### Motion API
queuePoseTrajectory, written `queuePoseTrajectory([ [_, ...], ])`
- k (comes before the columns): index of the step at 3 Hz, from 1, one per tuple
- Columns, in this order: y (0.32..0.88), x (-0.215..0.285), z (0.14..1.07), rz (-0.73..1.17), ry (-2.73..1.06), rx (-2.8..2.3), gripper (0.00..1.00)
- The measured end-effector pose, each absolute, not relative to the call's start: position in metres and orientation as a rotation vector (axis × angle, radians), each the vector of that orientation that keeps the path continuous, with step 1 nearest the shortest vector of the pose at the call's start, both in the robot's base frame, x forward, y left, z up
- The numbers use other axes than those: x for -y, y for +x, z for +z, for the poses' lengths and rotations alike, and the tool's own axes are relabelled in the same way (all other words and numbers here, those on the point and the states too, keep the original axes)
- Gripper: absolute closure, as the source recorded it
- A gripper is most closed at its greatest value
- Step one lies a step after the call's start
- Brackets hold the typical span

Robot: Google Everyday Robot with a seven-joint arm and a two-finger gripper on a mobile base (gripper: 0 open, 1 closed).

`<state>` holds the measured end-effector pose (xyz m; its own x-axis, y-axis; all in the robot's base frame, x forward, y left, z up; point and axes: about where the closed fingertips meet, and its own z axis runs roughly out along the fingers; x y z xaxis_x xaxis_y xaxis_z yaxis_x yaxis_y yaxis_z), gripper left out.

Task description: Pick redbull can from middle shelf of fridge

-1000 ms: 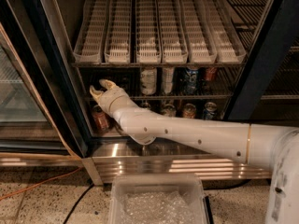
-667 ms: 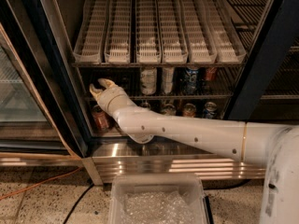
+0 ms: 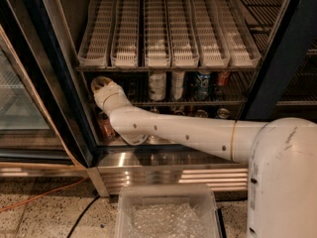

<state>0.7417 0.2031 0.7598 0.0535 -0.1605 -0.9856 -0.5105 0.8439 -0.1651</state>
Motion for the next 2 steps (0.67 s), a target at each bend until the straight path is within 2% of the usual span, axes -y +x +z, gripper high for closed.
queuePoseTrajectory([
  [1,0.7417,-0.2032,0.7597,0.288,-0.557,-1.516,0.77],
  [2,0.7477,-0.2061,0.7560,0.290,-0.542,-1.514,0.96],
])
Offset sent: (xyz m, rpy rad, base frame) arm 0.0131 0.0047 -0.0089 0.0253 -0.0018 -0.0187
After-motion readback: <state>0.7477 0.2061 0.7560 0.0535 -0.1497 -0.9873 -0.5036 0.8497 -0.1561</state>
